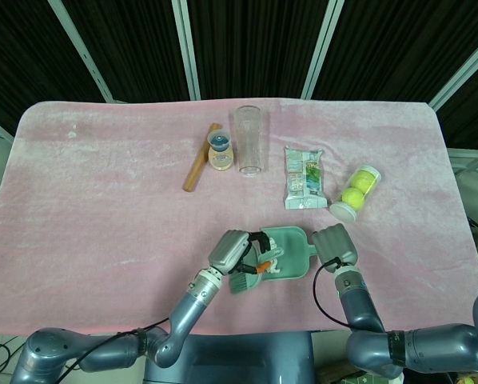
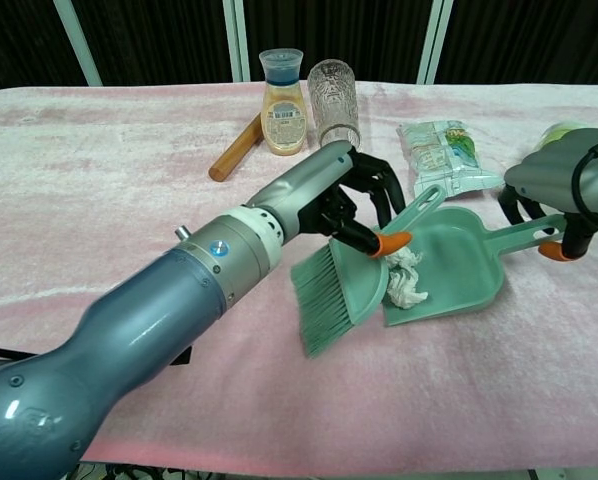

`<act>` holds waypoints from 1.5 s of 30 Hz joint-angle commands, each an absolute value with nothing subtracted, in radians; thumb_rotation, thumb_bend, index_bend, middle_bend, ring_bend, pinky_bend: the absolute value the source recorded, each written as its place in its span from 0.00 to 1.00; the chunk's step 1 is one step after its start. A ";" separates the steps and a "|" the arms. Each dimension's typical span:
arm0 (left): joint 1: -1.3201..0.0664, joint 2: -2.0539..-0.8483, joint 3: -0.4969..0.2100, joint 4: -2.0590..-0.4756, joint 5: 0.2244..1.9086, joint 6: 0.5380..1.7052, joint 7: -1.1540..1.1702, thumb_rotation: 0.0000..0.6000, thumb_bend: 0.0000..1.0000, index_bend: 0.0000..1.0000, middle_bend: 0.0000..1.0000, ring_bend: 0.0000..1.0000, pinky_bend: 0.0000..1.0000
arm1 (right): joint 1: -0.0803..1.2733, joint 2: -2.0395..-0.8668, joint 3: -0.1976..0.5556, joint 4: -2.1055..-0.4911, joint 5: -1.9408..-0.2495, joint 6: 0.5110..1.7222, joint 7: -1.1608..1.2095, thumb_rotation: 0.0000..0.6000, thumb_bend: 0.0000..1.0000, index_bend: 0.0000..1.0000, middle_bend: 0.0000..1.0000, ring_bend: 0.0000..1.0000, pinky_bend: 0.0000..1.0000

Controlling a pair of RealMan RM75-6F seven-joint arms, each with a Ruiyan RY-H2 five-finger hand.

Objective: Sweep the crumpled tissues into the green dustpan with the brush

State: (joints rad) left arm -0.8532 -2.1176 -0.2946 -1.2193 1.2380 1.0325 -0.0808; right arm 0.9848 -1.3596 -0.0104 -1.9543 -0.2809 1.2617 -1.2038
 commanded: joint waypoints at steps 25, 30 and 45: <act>-1.083 -2.269 -0.494 -0.925 1.278 1.146 -0.214 1.00 0.36 0.61 0.65 0.89 1.00 | 0.983 -1.365 -0.018 -1.935 -0.306 1.268 -1.165 1.00 0.45 0.61 0.56 0.65 0.79; -1.044 -2.245 -0.459 -0.940 1.280 1.144 -0.223 1.00 0.36 0.61 0.65 0.89 1.00 | 0.982 -1.369 -0.019 -1.936 -0.306 1.276 -1.165 1.00 0.45 0.61 0.57 0.65 0.79; -0.888 -2.056 -0.288 -1.186 1.294 1.092 -0.136 1.00 0.36 0.62 0.67 0.89 1.00 | 0.980 -1.375 -0.021 -1.947 -0.311 1.298 -1.168 1.00 0.45 0.61 0.57 0.65 0.79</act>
